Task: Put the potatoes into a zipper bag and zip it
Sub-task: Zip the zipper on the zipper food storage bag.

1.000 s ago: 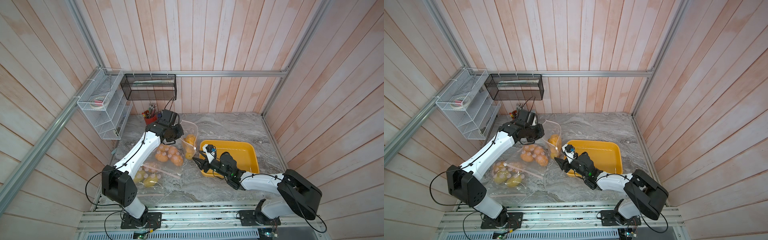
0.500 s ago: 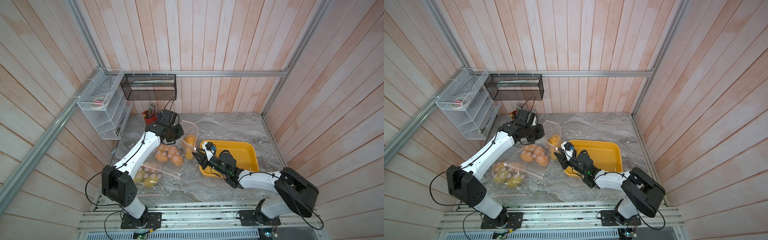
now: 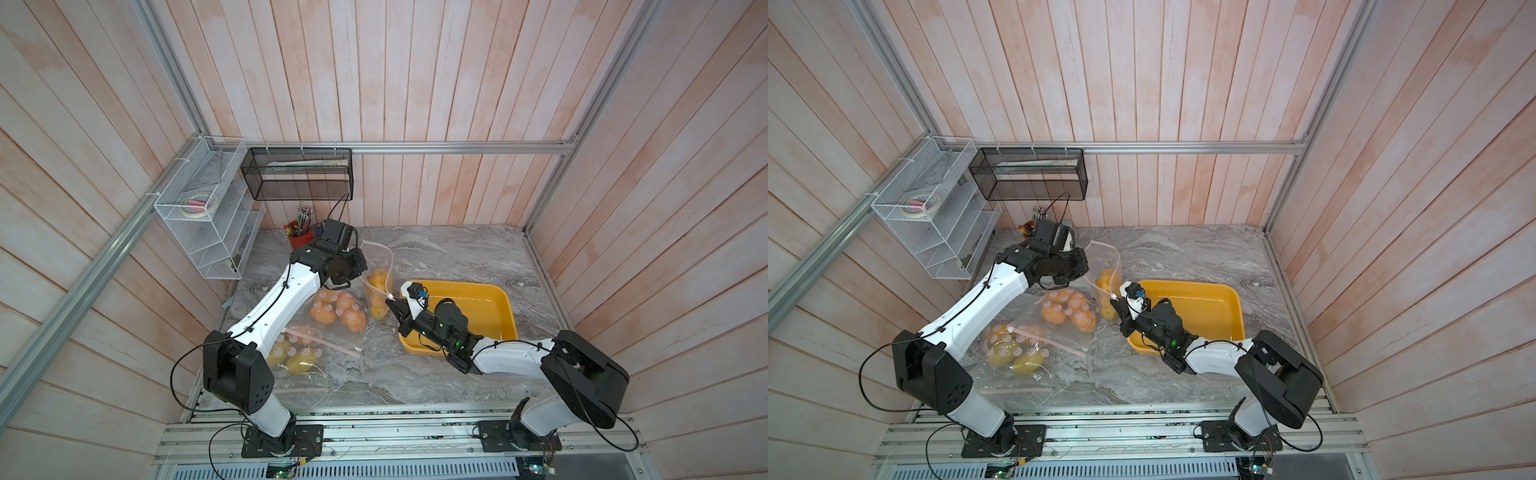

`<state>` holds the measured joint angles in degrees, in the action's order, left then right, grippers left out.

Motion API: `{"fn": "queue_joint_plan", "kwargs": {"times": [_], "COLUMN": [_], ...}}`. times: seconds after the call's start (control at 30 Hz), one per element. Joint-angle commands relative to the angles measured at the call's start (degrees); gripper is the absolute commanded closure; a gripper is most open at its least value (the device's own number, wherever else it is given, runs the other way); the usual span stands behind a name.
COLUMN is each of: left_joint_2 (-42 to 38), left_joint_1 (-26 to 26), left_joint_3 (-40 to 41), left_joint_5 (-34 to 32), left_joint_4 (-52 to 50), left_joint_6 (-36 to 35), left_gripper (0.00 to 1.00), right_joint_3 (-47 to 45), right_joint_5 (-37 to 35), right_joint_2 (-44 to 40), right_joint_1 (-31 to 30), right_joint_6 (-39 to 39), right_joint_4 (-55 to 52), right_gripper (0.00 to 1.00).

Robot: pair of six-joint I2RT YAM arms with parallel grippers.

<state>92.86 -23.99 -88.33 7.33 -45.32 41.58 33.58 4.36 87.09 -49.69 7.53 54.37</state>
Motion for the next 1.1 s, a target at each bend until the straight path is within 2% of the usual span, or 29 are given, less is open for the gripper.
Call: {"fn": "queue_joint_plan", "kwargs": {"times": [0.0, 0.1, 0.23, 0.33, 0.4, 0.43, 0.47, 0.63, 0.77, 1.07], "left_joint_2": [-1.95, -3.96, -10.59, -15.85, -18.43, -19.12, -19.46, -19.44, -18.19, -12.27], "left_joint_1": [0.39, 0.37, 0.3, -1.09, -3.41, -4.67, -5.82, -10.31, -13.8, -14.55], "left_joint_3": [0.87, 2.73, 6.87, 9.01, 8.5, 7.67, 6.82, 7.42, 7.78, 7.66], "left_joint_5": [0.82, 1.19, 3.01, 6.55, 4.64, 3.11, 2.33, 5.21, 5.03, 6.04], "left_joint_4": [1.04, 2.2, 3.43, 4.86, 3.86, 2.64, 1.16, 1.02, 1.86, 0.82], "left_joint_6": [-0.01, 0.63, 4.26, 6.56, 7.78, 8.35, 9.04, 12.65, 14.05, 14.32], "left_gripper": [1.0, 1.0, 0.71, 0.6, 0.55, 0.48, 0.46, 0.51, 0.52, 0.53], "right_joint_3": [0.36, 0.1, -0.19, -0.18, -0.43, -0.5, -0.71, -1.3, -1.91, -1.54], "right_joint_5": [-0.58, -0.59, -0.26, 0.45, 0.39, 0.17, -0.12, -0.29, -0.61, -0.93], "right_joint_2": [-1.3, -1.61, -1.91, -2.18, -2.34, -2.51, -2.89, -4.7, -5.52, -4.74], "right_joint_1": [-0.15, -0.14, -0.21, -0.25, -0.36, -0.32, -0.47, -0.8, -1.37, -1.51], "right_joint_6": [0.12, 0.38, 0.96, 1.35, 1.44, 1.44, 1.44, 1.48, 1.14, 0.91], "right_joint_4": [0.82, 1.04, 1.09, 1.0, 1.18, 1.18, 1.21, 0.5, 0.54, 1.02], "right_gripper": [0.98, 1.0, 1.0, 1.0, 1.0, 1.0, 1.0, 1.0, 1.0, 1.0]}}
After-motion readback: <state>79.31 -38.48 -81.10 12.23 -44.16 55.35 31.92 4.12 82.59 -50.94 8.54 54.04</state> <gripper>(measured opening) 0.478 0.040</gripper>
